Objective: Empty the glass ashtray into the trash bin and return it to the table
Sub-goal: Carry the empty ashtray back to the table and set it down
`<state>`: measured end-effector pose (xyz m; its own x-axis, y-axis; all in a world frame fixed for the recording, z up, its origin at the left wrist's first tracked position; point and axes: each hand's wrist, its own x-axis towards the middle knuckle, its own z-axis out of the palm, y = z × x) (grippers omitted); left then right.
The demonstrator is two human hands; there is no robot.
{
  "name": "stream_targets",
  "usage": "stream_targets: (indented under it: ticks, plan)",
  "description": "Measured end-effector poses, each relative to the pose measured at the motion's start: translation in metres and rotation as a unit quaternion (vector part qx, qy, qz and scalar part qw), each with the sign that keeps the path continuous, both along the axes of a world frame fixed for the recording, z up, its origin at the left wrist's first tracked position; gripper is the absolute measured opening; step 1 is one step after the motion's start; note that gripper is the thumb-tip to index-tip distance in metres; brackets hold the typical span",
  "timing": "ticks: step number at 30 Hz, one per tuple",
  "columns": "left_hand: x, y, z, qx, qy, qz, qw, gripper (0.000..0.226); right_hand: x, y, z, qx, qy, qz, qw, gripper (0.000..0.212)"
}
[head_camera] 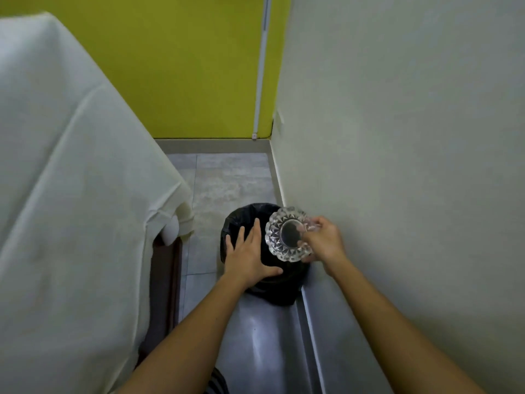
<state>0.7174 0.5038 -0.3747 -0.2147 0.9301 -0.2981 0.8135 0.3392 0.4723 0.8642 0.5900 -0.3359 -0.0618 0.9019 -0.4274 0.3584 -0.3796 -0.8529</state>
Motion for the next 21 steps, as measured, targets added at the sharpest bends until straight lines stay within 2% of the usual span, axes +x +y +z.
stream_targets:
  ticks: [6,10,14,18,21]
  plan:
    - [-0.013,-0.017,0.151,0.077,-0.002,0.024,0.997,0.123,-0.013,-0.016,0.171,-0.048,0.031,0.118,0.991,0.032]
    - [-0.028,-0.036,0.245,0.108,0.02,0.05,0.993,0.128,-0.024,-0.027,0.266,-0.03,0.026,0.224,0.974,0.053]
    - [-0.043,-0.055,0.304,0.126,0.035,0.062,0.99,0.126,-0.026,-0.038,0.327,0.007,0.001,0.373,0.928,0.088]
    - [-0.053,-0.079,0.345,0.139,0.069,0.072,0.985,0.124,-0.029,-0.053,0.365,0.089,-0.071,0.479,0.87,0.123]
    - [-0.062,-0.102,0.373,0.168,0.074,0.087,0.979,0.123,-0.042,-0.071,0.391,0.168,-0.095,0.517,0.834,0.131]
